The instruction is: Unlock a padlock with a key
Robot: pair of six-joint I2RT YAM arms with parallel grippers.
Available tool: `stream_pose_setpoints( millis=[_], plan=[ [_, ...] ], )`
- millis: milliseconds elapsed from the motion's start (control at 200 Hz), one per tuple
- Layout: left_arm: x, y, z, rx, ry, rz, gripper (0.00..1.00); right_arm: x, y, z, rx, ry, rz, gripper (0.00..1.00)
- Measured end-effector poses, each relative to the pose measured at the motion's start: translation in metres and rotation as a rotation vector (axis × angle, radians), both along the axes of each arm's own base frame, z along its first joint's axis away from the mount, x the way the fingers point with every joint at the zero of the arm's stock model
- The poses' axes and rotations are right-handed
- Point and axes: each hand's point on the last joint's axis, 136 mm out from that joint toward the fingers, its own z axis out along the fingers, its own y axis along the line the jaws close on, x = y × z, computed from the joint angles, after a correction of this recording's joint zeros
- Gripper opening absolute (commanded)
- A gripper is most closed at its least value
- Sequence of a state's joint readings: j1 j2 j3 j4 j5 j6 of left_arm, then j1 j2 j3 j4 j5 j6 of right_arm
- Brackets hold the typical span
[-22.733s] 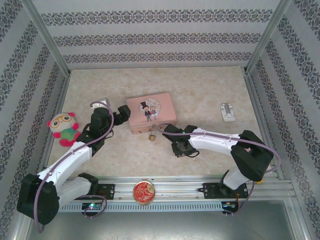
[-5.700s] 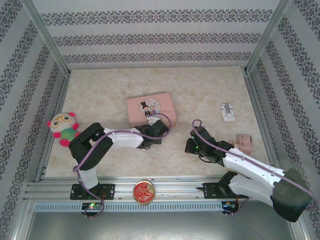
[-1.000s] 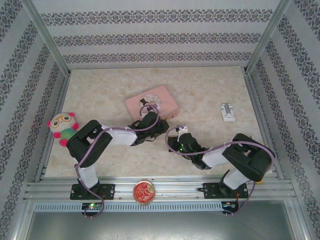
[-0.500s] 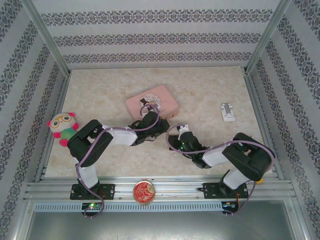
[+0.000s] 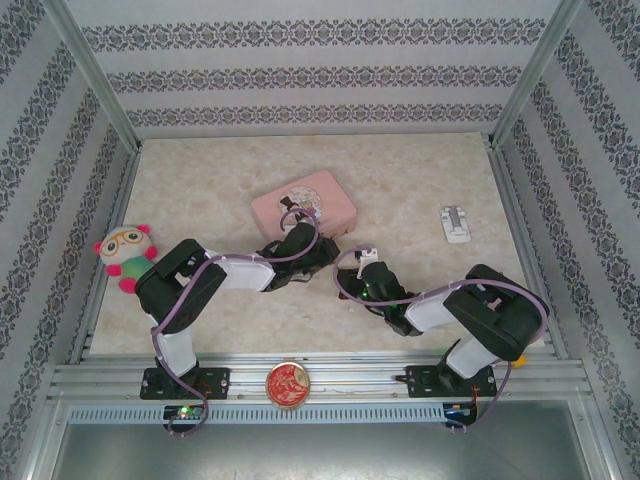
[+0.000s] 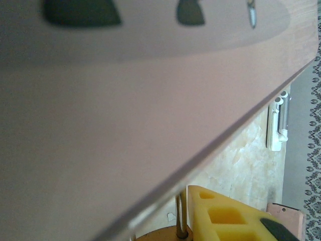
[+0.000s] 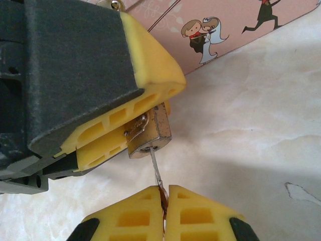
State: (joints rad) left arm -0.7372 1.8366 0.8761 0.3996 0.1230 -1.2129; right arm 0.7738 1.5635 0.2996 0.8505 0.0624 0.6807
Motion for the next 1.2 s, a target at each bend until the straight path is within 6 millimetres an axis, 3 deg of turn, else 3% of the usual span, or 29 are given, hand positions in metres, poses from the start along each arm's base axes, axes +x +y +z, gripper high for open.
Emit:
stream_pose_setpoints(
  millis=[1199],
  plan=[
    [0.0069,0.0002,0.0022,-0.021,-0.018,0.007,0.11,0.0094,0.0025,0.0049,0.164,0.133,-0.020,0.00]
  ],
)
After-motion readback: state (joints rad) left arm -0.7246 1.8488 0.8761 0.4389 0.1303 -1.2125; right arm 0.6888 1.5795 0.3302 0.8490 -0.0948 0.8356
